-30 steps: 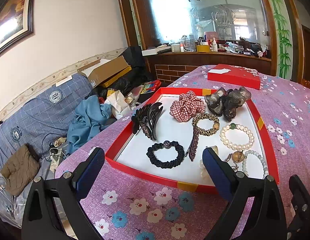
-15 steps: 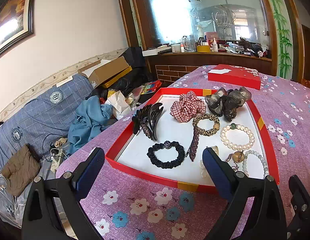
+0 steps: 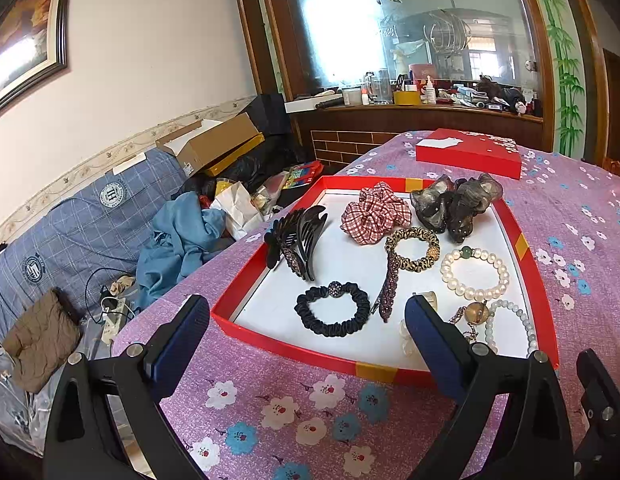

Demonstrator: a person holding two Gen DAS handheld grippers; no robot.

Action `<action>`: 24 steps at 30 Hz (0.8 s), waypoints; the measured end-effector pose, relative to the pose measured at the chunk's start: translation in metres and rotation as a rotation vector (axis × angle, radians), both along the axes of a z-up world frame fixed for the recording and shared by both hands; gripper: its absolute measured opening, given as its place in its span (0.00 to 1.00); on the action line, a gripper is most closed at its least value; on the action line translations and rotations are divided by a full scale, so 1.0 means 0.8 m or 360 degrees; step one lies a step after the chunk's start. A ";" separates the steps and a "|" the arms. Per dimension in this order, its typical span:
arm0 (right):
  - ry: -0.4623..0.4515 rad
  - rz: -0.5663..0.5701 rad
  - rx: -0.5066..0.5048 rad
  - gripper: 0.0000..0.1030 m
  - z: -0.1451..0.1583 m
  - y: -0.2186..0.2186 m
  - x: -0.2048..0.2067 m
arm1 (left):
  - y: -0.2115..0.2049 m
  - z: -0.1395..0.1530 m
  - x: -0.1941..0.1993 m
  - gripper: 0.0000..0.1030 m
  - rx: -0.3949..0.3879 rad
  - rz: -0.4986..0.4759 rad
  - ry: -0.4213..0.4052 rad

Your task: Organize jewelry

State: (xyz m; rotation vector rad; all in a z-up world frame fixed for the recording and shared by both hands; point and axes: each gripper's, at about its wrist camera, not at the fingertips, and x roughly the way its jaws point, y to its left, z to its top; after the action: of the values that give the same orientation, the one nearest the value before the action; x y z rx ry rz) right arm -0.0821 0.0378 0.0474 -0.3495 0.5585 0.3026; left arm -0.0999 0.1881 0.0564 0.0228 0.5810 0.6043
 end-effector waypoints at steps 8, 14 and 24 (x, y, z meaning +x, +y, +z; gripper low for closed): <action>-0.0002 0.0000 -0.0002 0.96 0.001 0.001 0.000 | 0.001 0.001 -0.003 0.95 0.0004 0.0008 -0.0002; 0.0000 0.0002 -0.0001 0.96 0.000 0.000 0.000 | 0.002 0.001 -0.004 0.95 0.0005 0.0003 0.0002; 0.0116 -0.0055 0.0101 0.96 -0.007 -0.032 0.016 | 0.010 0.007 -0.011 0.95 -0.0036 0.0024 0.0013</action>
State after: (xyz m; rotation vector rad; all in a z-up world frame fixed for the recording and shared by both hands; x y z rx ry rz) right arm -0.0690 0.0120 0.0420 -0.2679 0.6246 0.2999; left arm -0.1086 0.1959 0.0616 -0.0003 0.5963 0.6122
